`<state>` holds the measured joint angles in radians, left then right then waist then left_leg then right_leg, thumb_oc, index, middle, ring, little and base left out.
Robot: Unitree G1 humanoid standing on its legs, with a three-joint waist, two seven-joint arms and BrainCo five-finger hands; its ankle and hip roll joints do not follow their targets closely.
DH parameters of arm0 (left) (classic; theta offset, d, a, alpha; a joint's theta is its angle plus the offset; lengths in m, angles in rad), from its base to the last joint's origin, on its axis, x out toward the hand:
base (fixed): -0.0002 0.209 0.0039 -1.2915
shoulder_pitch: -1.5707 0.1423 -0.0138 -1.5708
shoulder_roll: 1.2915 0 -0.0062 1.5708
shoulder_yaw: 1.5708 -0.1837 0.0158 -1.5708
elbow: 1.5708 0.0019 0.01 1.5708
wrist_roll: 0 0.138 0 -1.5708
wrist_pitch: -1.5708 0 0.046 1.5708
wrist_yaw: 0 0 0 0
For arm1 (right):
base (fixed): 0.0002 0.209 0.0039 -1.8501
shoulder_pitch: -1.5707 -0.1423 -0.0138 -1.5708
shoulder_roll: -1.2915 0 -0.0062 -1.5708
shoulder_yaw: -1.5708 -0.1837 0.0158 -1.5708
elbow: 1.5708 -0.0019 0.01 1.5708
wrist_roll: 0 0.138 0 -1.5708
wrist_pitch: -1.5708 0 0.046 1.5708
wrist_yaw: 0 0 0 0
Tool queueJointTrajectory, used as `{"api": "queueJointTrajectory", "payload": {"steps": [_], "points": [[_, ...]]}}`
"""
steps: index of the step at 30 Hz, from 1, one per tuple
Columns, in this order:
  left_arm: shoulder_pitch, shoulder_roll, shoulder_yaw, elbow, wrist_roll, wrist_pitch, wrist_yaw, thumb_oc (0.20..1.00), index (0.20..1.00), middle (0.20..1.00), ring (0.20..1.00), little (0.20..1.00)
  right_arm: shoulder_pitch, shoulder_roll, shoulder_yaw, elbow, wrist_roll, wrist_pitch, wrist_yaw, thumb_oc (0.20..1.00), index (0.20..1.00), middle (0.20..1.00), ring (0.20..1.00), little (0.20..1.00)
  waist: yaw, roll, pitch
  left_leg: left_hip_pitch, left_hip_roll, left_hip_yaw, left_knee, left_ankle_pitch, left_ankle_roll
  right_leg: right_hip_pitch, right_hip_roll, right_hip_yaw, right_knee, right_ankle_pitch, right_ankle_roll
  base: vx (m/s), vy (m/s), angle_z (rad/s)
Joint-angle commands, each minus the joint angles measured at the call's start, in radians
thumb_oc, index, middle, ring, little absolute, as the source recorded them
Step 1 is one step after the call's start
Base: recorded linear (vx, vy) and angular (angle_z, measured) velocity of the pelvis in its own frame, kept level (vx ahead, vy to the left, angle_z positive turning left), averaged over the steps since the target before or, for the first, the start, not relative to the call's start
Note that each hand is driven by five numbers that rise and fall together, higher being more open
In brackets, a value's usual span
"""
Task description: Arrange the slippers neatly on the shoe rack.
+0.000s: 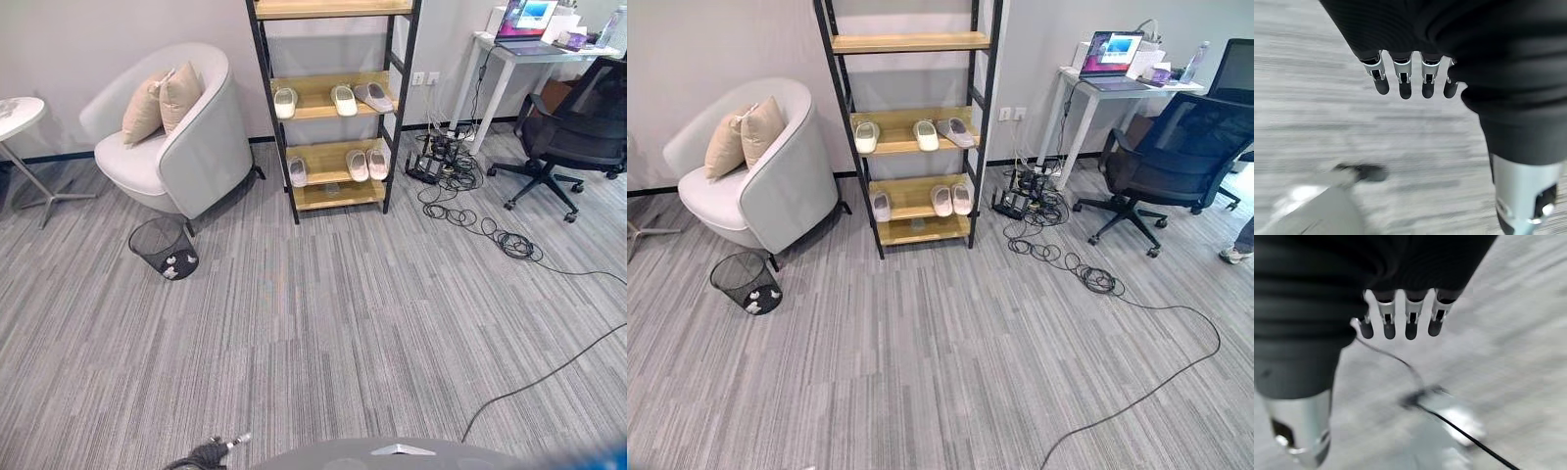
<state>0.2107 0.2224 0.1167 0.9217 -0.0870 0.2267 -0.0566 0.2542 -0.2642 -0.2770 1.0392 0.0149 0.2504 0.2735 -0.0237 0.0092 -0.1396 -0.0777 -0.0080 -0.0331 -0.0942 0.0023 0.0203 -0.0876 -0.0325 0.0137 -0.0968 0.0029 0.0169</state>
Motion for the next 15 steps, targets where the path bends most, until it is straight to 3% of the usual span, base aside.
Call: {"api": "queueJointTrajectory", "payload": {"steps": [1, 5, 8, 11, 12, 15], "points": [[-0.074, 0.014, -0.081, 0.054, 0.062, -0.056, 0.031, 1.000, 1.000, 1.000, 1.000, 1.000, -0.035, -0.021, 0.048, 0.042, 0.000, -0.069, 0.018, 1.000, 1.000, 1.000, 1.000, 1.000, -0.012, 0.005, 0.010, 0.008, 0.068, -0.022, 0.007, 0.012, -0.046, -0.019, -0.041, 0.038, 0.010, 0.048, 0.043, 0.03, -0.156, 0.02], [-0.126, -0.046, -0.119, 0.146, 0.060, -0.057, 0.042, 1.000, 1.000, 1.000, 1.000, 1.000, -0.062, 0.030, 0.109, 0.135, 0.010, -0.116, -0.031, 1.000, 1.000, 1.000, 1.000, 1.000, -0.038, 0.019, 0.025, 0.017, 0.084, -0.003, 0.007, 0.001, -0.061, -0.026, -0.021, 0.066, 0.011, 0.047, 0.015, 0.05, -0.176, -0.11], [-0.176, -0.065, -0.211, 0.179, 0.125, -0.062, 0.029, 1.000, 1.000, 1.000, 1.000, 1.000, -0.078, 0.051, 0.211, 0.147, -0.025, -0.154, -0.054, 1.000, 1.000, 1.000, 1.000, 1.000, -0.054, 0.036, 0.040, 0.048, 0.105, 0.026, 0.007, 0.001, -0.084, -0.066, 0.012, 0.109, 0.098, 0.003, -0.021, 0.07, -0.203, -0.26], [-0.217, -0.083, -0.221, 0.156, 0.156, -0.052, 0.029, 1.000, 1.000, 1.000, 1.000, 1.000, -0.085, 0.057, 0.244, 0.173, -0.025, -0.176, -0.082, 1.000, 1.000, 1.000, 1.000, 1.000, -0.056, 0.032, 0.060, -0.003, 0.101, 0.051, 0.205, -0.029, -0.118, -0.081, 0.016, 0.127, 0.160, -0.022, -0.048, 0.07, -0.211, -0.41], [-0.238, -0.092, -0.221, 0.130, 0.166, -0.048, 0.027, 1.000, 1.000, 1.000, 1.000, 1.000, -0.081, 0.056, 0.237, 0.196, -0.016, -0.184, -0.102, 1.000, 1.000, 1.000, 1.000, 1.000, -0.061, 0.017, 0.076, -0.084, 0.101, 0.068, 0.396, -0.013, -0.135, -0.076, -0.003, 0.116, 0.176, -0.022, -0.053, 0.09, -0.254, -0.08], [-0.232, -0.089, -0.245, 0.084, 0.209, -0.052, 0.038, 1.000, 1.000, 1.000, 1.000, 1.000, -0.118, 0.082, 0.226, 0.219, -0.009, -0.184, -0.138, 1.000, 1.000, 1.000, 1.000, 1.000, -0.037, 0.007, 0.102, -0.223, 0.056, 0.038, 0.622, 0.036, -0.121, -0.063, -0.016, 0.083, 0.185, -0.029, -0.056, 0.12, -0.178, 0.42]]}}
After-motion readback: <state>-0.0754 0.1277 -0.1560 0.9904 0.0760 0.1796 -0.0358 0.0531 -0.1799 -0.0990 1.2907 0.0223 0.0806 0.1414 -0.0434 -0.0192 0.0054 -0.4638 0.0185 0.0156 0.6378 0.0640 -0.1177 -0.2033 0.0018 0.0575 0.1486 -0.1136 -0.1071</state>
